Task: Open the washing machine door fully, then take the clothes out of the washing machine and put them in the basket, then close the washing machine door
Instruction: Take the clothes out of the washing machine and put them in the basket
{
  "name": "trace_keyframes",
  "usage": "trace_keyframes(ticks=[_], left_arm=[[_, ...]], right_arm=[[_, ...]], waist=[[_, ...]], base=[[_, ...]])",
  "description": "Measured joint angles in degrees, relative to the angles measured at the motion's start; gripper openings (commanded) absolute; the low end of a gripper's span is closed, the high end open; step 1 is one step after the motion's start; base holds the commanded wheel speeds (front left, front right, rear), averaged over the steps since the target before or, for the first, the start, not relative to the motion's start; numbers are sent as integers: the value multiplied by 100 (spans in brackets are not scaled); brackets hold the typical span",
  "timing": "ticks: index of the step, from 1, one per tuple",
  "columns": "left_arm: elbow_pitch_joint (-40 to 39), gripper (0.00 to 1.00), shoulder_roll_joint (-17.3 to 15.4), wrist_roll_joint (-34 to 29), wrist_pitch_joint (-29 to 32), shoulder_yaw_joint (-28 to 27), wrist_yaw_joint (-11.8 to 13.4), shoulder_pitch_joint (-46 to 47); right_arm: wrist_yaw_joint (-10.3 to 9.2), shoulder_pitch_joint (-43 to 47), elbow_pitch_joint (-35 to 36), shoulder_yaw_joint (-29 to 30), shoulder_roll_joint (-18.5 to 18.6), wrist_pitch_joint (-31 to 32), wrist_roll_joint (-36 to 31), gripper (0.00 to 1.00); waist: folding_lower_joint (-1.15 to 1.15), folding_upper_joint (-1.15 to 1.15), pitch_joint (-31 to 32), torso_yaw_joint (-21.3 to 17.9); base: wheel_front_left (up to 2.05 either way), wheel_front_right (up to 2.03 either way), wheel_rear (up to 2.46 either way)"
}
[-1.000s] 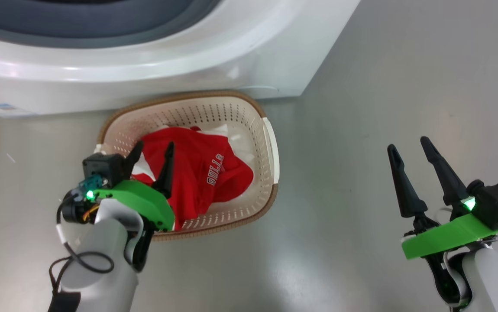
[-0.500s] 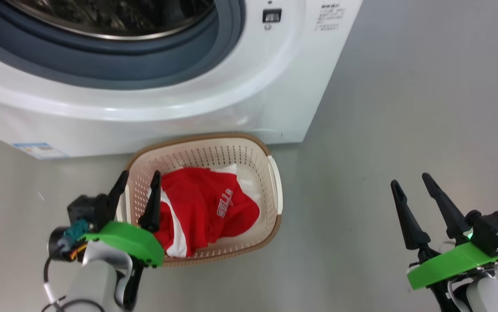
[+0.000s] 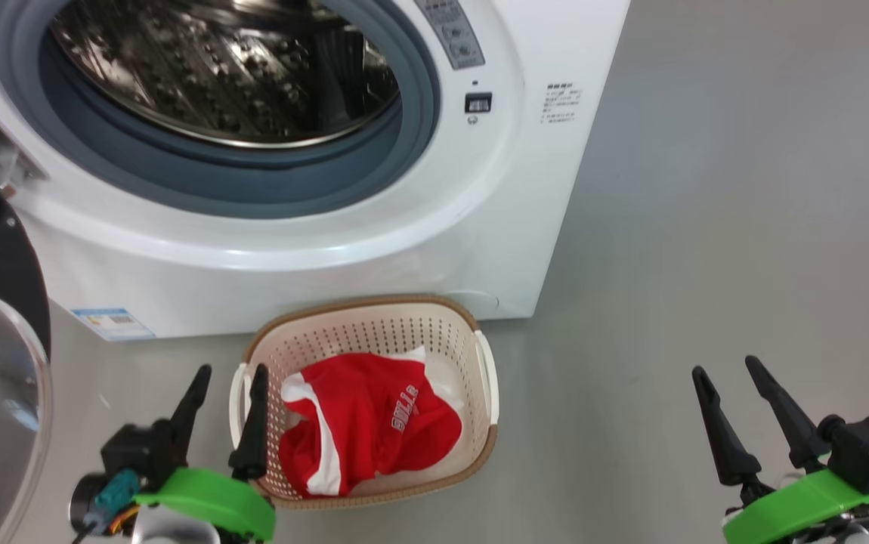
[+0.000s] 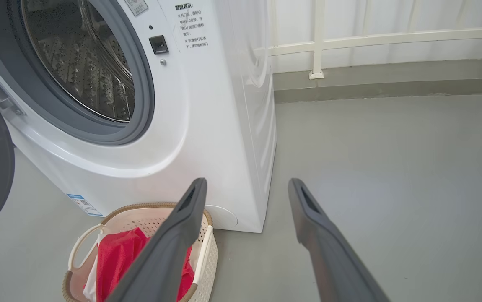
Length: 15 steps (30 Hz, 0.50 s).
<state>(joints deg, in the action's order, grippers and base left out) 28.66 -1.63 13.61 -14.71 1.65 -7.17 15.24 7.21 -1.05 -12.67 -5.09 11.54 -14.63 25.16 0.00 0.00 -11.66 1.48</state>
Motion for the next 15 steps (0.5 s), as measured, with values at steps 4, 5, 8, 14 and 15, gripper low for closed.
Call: trace_keyframes(ticks=[4,5,8,14,15], left_arm=[[-277,100,-4,-53,0,-82,0,-341],[-363,100,-4,-88,0,-107,0,-435],[-567,100,-18,-98,0,-147,0,-696],[-851,100,-25,-170,0,-224,0,-1199],[-901,100,-26,-182,0,-230,1,-1257]], right_arm=[[0,160,1,42,-9,0,5,100],[0,209,2,53,-8,0,12,100],[0,338,1,63,-11,0,19,100],[0,619,2,124,-64,0,30,100],[0,665,5,134,-69,0,30,100]], waist=[[0,0,219,-2],[0,0,273,-4],[0,0,425,-9],[0,0,736,5],[0,0,772,12]], base=[[0,0,0],[0,0,0],[0,0,0],[0,0,0],[0,0,0]])
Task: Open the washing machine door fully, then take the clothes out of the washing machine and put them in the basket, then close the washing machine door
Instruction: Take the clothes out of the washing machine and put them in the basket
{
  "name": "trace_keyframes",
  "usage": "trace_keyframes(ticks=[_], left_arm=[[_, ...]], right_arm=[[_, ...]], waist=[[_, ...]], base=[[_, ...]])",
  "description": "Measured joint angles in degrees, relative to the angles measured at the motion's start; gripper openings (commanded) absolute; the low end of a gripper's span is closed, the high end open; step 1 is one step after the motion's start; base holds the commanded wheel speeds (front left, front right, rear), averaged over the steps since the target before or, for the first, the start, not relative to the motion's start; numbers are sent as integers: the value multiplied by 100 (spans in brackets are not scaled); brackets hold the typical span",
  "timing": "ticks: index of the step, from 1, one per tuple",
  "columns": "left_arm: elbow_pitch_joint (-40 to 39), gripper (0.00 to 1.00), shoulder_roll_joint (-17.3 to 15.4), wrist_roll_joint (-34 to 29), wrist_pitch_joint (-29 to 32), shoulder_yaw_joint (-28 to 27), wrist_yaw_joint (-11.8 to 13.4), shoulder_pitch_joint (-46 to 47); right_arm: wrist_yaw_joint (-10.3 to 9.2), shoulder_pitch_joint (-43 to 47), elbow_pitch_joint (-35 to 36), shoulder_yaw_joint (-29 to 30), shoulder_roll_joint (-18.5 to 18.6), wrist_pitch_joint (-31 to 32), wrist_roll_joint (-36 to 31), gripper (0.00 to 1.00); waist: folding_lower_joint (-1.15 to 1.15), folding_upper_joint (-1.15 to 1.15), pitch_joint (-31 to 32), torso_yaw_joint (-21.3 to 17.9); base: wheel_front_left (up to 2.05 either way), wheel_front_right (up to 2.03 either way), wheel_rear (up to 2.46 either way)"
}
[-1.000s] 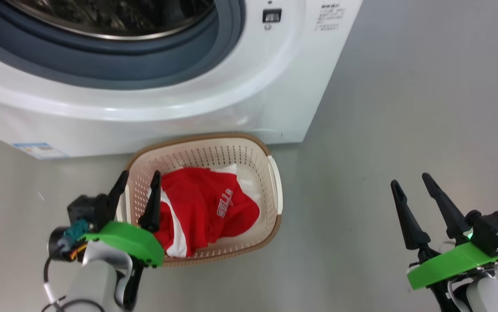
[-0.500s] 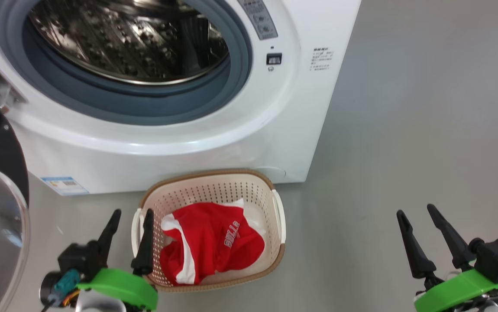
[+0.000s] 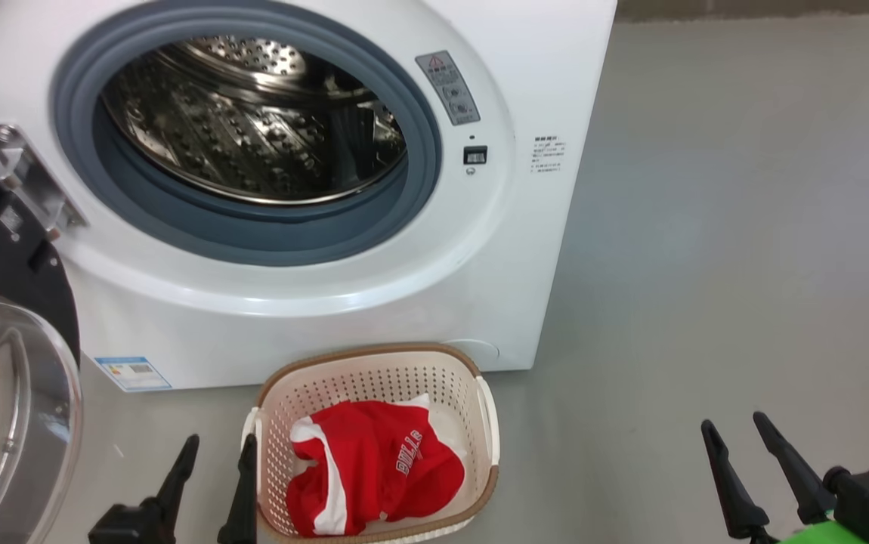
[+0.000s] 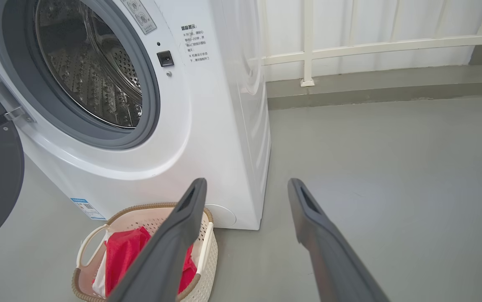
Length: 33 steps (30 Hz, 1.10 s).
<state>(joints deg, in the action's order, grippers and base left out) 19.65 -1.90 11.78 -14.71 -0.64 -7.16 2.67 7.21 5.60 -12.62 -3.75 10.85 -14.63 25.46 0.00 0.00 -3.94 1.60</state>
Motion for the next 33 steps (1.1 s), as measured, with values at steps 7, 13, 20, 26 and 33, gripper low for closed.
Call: trace_keyframes(ticks=[7,13,20,26,33], left_arm=[[-257,100,-11,-75,0,-101,0,-264],[-612,100,-16,-119,0,-116,16,-623],[-849,100,-23,-125,0,-242,65,-894],[-929,100,-34,-132,0,-250,115,-953],[-966,100,-35,-132,0,-205,167,-953]], right_arm=[[0,157,0,54,-18,0,1,100],[0,342,26,123,-27,0,29,100],[0,503,62,188,-77,0,29,100],[0,503,65,238,-97,0,29,100],[0,503,69,246,-108,0,29,100]], waist=[[0,0,173,34],[0,0,293,41],[0,0,353,67],[0,0,372,79],[0,0,377,95]], base=[[0,0,0],[0,0,0],[0,0,0],[0,0,0],[0,0,0]])
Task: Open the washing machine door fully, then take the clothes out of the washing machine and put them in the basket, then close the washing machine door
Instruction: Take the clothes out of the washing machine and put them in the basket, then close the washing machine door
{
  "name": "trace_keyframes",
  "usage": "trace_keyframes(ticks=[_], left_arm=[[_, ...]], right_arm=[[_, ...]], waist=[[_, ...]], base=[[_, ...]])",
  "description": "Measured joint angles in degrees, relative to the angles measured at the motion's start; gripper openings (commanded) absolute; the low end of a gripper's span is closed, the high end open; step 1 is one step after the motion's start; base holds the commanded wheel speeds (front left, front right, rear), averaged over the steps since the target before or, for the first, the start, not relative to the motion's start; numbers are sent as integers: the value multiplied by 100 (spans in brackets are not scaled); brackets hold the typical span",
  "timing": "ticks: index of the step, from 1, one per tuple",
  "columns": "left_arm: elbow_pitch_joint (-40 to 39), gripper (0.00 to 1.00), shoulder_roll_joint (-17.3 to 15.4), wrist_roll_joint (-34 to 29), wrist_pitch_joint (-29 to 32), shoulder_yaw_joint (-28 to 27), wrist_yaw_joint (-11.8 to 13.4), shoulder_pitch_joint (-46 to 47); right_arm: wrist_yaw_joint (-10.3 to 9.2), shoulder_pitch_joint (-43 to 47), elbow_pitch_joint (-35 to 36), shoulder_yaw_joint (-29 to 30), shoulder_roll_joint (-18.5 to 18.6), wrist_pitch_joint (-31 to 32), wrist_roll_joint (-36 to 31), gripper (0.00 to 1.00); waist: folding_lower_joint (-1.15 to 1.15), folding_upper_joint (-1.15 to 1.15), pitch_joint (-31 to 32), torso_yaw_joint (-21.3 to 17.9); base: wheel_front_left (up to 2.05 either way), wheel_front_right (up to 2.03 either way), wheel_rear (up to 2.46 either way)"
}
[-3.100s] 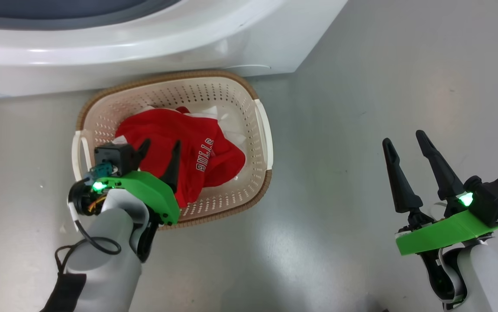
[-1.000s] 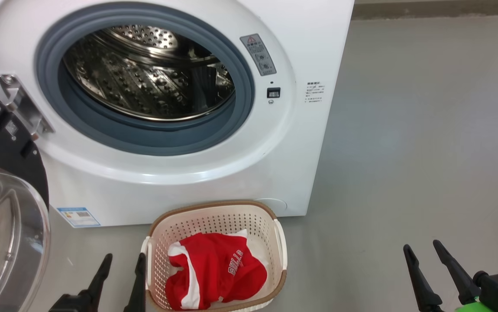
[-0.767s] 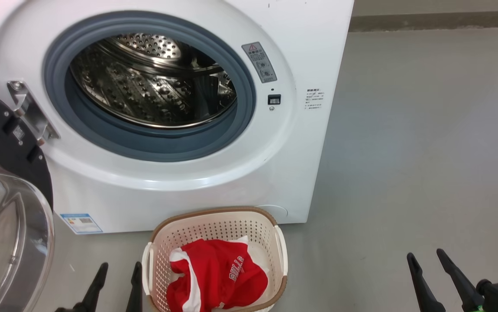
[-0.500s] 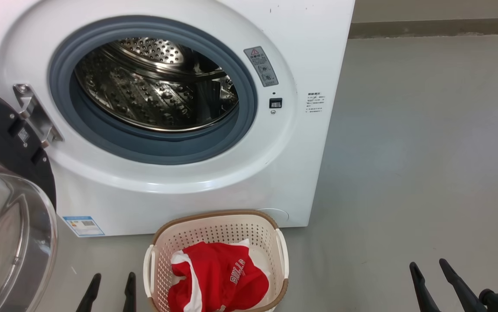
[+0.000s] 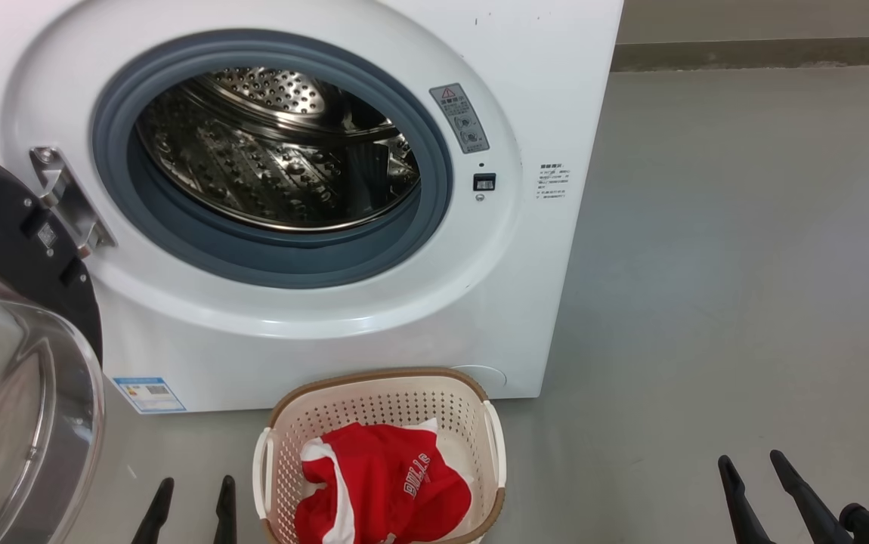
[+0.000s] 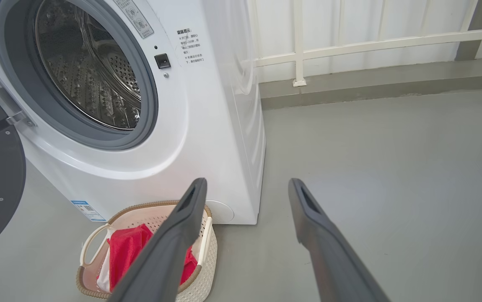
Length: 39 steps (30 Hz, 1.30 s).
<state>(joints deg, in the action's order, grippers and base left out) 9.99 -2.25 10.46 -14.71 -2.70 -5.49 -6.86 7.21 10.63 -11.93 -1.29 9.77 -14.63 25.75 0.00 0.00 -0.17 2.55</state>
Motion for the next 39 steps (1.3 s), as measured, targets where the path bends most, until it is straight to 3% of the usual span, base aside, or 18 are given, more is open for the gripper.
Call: trace_keyframes(ticks=[23,39], left_arm=[[-60,100,-1,-48,0,63,58,-36],[-10,100,-2,2,0,141,102,-37]], right_arm=[[0,-1,0,1,-30,0,0,100],[0,0,2,-47,-15,0,5,100]], waist=[[0,0,24,51],[0,0,42,163]], base=[[-91,91,0],[-6,6,0]])
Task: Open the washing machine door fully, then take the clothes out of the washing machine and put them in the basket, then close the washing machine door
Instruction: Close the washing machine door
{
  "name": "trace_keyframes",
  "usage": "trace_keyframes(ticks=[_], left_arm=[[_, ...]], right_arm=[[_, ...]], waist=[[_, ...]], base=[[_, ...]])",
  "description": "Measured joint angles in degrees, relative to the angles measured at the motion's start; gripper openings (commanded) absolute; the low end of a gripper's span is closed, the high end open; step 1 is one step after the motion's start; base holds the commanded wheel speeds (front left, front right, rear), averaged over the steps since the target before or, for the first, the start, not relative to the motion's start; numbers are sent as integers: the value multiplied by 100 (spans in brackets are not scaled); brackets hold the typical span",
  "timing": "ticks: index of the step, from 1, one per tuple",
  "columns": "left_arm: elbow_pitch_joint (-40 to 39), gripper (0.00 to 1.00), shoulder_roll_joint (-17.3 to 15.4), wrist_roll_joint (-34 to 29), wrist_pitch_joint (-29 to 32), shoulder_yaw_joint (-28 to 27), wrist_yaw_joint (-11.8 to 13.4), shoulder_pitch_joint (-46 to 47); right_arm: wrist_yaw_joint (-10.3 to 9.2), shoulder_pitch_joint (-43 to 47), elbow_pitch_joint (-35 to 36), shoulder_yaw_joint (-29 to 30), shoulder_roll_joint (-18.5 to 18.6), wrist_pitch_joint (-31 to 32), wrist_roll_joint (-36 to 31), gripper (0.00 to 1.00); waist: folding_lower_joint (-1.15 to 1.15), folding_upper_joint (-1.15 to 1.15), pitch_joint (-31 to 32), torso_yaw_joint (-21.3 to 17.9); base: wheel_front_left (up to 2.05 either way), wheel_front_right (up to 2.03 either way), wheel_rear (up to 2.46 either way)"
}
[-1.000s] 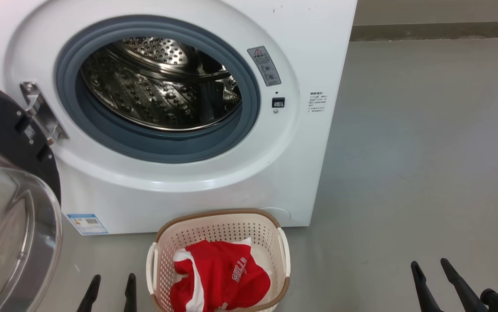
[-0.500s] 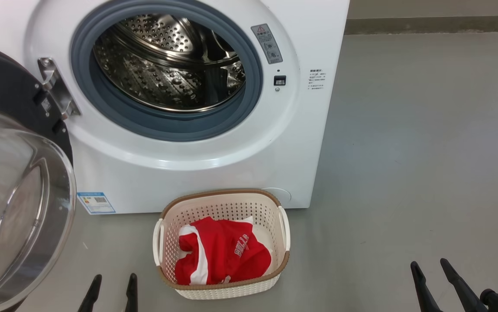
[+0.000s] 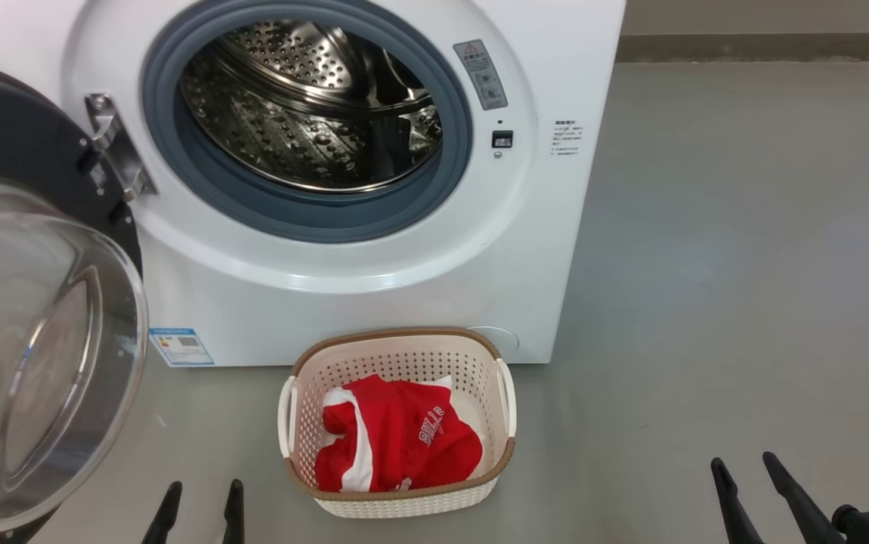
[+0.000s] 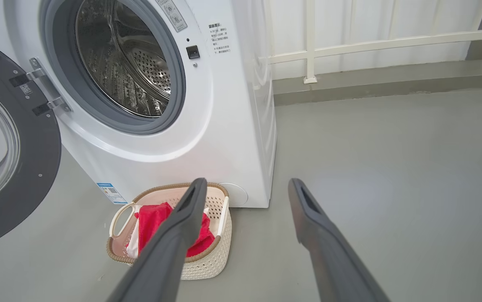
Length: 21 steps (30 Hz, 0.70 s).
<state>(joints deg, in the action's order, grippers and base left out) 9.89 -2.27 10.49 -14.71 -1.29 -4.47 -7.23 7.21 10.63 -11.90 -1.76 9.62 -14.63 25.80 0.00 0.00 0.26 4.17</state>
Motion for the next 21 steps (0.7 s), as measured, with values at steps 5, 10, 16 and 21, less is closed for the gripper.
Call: trace_keyframes(ticks=[5,10,16,21], left_arm=[[22,100,0,107,0,-4,51,-1],[55,100,-1,159,0,-13,160,-19],[71,100,-3,347,0,44,309,-209],[77,100,-5,443,0,111,374,-243]], right_arm=[[0,-1,12,-177,1,0,0,100],[0,-10,-10,-458,41,0,1,100],[0,-58,-113,-797,101,1,92,100],[0,-292,-165,-1024,146,1,108,100]], waist=[[0,0,22,179],[0,0,41,433],[0,0,70,819],[0,0,92,1187]], base=[[0,0,0],[0,0,0],[0,0,0],[0,0,0]])
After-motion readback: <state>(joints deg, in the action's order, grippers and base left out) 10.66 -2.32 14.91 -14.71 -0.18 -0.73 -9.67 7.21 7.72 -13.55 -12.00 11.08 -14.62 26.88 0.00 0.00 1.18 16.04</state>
